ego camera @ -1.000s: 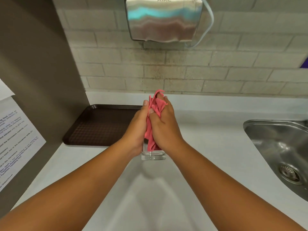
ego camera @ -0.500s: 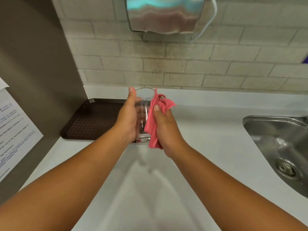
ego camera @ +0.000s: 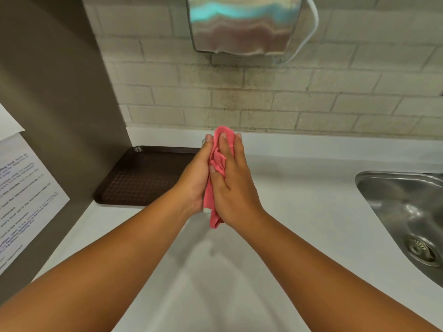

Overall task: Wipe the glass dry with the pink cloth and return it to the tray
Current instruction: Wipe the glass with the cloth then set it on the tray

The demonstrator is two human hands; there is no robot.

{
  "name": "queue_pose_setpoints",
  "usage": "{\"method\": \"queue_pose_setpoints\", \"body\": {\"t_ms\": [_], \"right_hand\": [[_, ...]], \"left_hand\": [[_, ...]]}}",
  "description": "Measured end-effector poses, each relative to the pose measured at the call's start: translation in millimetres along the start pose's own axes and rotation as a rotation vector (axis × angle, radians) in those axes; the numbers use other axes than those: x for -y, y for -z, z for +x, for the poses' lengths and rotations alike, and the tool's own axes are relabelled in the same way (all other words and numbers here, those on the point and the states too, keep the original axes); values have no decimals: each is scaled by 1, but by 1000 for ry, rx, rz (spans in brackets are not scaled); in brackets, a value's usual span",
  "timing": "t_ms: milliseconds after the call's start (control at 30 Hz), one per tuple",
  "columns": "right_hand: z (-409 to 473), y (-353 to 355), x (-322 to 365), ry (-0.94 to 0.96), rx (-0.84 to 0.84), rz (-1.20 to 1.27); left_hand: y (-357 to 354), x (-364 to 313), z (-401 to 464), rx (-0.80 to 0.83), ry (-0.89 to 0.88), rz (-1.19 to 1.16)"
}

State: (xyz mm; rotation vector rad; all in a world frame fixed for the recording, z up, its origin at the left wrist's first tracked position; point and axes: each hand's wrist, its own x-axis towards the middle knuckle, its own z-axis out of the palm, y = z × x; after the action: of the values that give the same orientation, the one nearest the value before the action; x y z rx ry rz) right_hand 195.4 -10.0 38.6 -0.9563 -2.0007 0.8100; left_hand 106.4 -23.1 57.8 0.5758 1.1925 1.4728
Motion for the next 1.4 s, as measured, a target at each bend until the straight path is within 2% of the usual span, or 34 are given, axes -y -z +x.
{"method": "queue_pose_setpoints", "body": {"t_ms": [33, 100, 367, 433, 500, 567, 700, 767, 867, 967, 1133, 1200, 1300, 1400], "right_hand": [[5, 0, 3, -45, -21, 50], [20, 10, 4, -106, -46, 175], [24, 28, -4, -395, 3, 765], [11, 20, -4, -346, 39, 711], [0, 11, -2, -240, 77, 522], [-3, 8, -3, -96, 103, 303], [4, 8, 2, -16, 139, 72], [9, 10, 3, -42, 83, 113], [29, 20, -1, -253, -29, 451], [36, 28, -11, -415, -12, 742], [16, 16, -21, -552, 16, 960], [4, 10, -22, -523, 19, 916], [-11, 2, -20, -312, 33, 671], [-12, 0, -15, -182, 4, 485]], "left_hand": [[4, 8, 10, 49, -4, -33], [3, 15, 7, 42, -35, 53], [8, 7, 12, -43, -128, 67], [12, -1, 17, -117, -129, 17], [17, -6, 23, -152, -106, -8], [16, -8, 22, -147, -94, -2], [12, -2, 23, -53, -58, -73], [11, 5, 25, -35, -58, -56], [9, 14, 20, -70, -59, 42], [8, 16, 18, -37, -87, 36], [9, 7, 20, -2, -162, 79], [9, -1, 22, -38, -167, 90], [11, -14, 24, -79, -163, 163], [11, -16, 20, -140, -134, 239]]}}
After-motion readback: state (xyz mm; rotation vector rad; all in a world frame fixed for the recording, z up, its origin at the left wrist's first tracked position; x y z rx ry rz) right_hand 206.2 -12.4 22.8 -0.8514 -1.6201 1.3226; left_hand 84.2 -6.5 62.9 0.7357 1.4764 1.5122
